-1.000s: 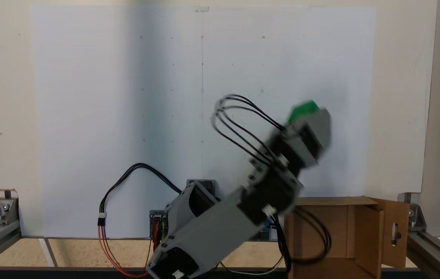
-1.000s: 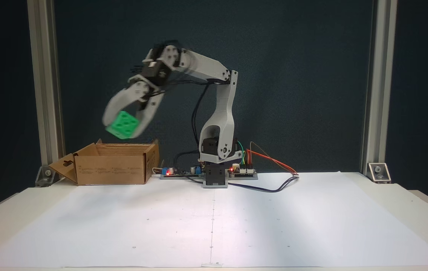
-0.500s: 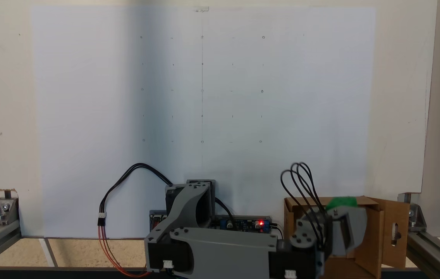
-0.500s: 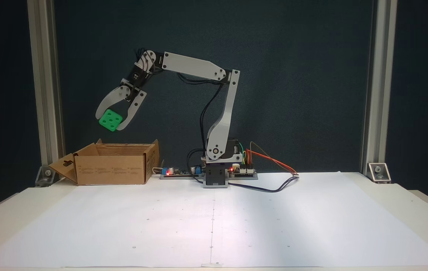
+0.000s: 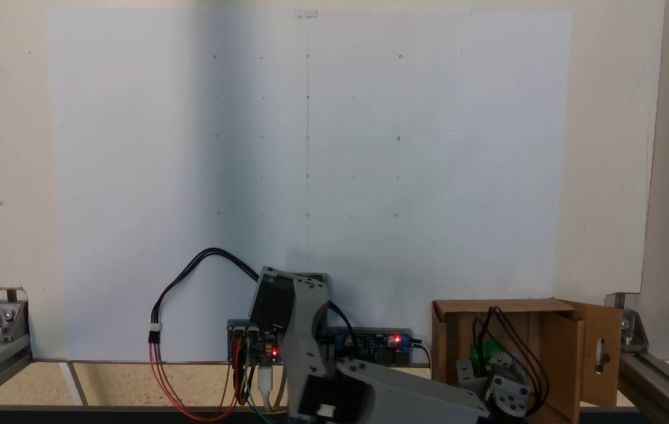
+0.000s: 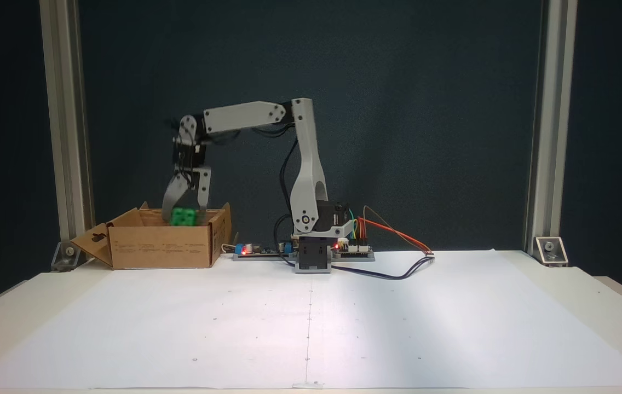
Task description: Grasp a green dice and put it in the bin.
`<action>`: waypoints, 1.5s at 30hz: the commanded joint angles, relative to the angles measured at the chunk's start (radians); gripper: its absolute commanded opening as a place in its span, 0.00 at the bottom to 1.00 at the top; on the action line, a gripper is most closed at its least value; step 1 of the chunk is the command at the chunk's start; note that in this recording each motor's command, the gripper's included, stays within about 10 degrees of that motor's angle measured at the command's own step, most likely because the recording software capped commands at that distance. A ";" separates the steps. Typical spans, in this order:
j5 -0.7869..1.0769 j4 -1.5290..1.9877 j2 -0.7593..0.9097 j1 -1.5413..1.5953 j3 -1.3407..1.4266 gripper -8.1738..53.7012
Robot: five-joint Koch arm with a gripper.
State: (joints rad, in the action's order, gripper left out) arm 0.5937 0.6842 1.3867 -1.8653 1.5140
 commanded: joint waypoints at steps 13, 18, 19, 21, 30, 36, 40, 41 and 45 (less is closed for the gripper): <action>0.014 -0.130 0.008 -0.020 -0.031 0.80; -0.242 -0.141 0.190 0.144 -0.158 0.79; -0.282 -0.144 0.232 0.190 -0.166 0.79; -0.359 -0.155 0.334 0.299 -0.175 0.79; -0.693 -0.160 0.502 0.940 -0.169 0.80; -0.693 -0.160 0.506 1.373 -0.083 0.84; -0.701 -0.178 0.566 1.653 0.080 0.85; -0.703 -0.219 0.588 1.727 0.144 0.85; -0.690 -0.425 0.716 1.976 0.497 0.86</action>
State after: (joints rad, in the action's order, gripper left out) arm -0.0644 0.3789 2.0494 0.0445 2.0080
